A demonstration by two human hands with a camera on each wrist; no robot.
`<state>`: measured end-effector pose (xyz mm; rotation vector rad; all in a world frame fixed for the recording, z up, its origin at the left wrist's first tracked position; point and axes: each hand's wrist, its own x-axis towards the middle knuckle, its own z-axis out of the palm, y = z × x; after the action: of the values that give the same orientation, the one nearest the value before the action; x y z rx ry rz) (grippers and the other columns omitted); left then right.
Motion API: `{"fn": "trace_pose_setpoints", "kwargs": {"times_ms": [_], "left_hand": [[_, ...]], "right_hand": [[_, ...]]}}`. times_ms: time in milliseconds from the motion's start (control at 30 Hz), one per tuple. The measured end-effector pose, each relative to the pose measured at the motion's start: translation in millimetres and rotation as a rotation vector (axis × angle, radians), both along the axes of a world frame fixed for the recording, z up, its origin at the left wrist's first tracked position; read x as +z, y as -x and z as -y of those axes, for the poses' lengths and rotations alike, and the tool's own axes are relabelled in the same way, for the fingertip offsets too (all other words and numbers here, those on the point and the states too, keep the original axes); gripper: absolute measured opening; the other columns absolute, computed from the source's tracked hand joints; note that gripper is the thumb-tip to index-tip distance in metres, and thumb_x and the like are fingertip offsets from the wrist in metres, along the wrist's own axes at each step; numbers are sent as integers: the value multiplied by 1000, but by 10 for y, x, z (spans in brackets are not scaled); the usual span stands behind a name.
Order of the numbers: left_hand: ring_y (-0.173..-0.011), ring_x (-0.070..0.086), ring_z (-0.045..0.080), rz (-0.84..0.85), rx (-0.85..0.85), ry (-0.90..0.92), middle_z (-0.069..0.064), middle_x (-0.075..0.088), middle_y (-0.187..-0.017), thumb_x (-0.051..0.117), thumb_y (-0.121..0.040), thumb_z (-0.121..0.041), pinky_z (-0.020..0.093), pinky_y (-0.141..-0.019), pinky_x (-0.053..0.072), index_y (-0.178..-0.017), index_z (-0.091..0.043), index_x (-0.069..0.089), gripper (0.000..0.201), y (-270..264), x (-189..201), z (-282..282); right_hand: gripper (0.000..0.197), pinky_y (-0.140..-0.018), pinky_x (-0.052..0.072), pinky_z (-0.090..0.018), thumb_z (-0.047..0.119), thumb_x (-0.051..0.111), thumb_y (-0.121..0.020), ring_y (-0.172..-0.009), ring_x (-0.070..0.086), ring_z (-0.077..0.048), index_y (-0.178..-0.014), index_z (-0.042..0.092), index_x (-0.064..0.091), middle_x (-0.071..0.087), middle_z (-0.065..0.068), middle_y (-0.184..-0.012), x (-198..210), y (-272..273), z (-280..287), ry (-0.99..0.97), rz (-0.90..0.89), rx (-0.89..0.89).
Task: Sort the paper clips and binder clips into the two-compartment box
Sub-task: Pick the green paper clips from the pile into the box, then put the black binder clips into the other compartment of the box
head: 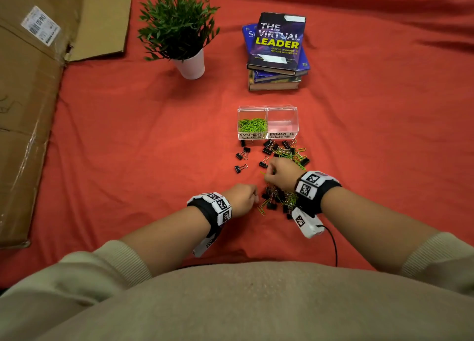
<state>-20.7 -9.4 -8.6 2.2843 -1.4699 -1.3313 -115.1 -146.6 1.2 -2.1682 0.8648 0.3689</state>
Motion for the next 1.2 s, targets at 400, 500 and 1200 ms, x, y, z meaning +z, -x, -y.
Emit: {"fn": "trace_pose_setpoints", "kwargs": {"times_ms": [400, 500, 1200], "left_hand": [[-95, 62, 36, 287, -465, 56, 17, 64, -106, 53, -91, -28, 39, -72, 48, -117, -14, 49, 30, 107, -6, 19], [-96, 62, 36, 336, -461, 76, 16, 65, -106, 49, -93, -28, 39, -71, 46, -115, -14, 50, 26, 55, -5, 13], [-73, 45, 21, 47, 239, 190, -3, 45, -69, 46, -93, -15, 29, -65, 31, -85, -13, 41, 10, -487, 137, 197]], "right_hand": [[20, -46, 30, -26, 3, 42, -89, -51, 44, -16, -72, 7, 52, 49, -8, -64, 178, 260, 35, -835, 164, -553], [20, -45, 32, -25, 7, 47, -91, -50, 48, -15, -72, 8, 53, 53, -8, -64, 137, 282, -7, -822, 143, -480], [19, -84, 48, -40, 17, 47, -88, -104, 56, -31, -103, 7, 54, 61, -13, -109, -203, 104, -446, 215, -98, 521]]}}
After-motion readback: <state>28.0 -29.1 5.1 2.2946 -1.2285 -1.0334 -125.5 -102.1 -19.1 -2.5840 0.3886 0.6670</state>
